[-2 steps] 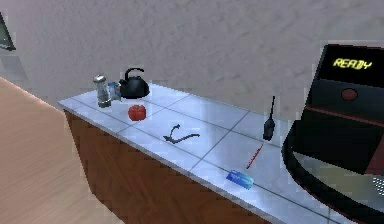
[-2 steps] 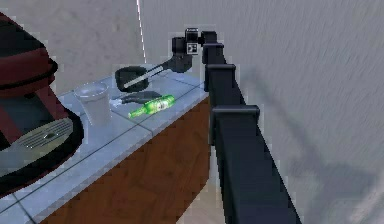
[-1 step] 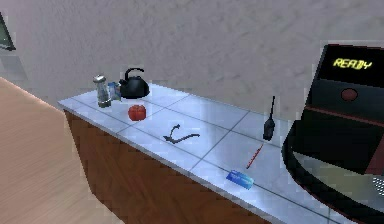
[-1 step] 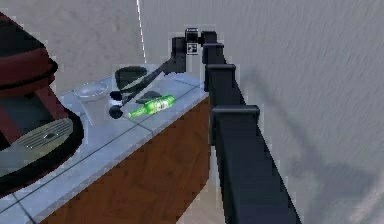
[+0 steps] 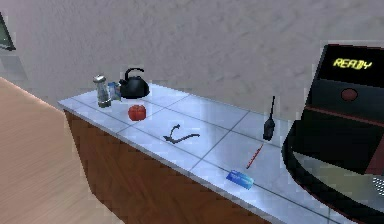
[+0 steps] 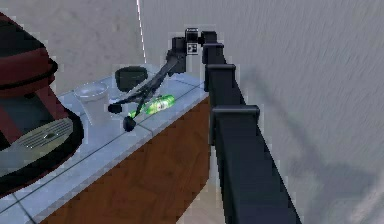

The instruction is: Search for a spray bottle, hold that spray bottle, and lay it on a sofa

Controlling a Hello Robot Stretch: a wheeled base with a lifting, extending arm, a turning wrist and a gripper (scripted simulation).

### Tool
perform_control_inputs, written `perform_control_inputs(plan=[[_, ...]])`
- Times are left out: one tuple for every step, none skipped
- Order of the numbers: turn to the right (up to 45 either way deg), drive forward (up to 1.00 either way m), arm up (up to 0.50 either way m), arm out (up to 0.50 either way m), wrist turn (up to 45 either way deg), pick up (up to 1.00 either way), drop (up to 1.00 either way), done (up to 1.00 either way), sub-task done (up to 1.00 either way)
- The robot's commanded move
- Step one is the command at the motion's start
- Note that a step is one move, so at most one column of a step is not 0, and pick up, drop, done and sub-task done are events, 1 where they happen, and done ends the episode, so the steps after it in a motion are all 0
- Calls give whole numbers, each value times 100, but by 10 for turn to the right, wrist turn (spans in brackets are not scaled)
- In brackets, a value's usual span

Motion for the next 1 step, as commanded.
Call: perform_control_inputs(plan=[[0, 0, 0, -48, 0, 0, 0, 0, 0]])
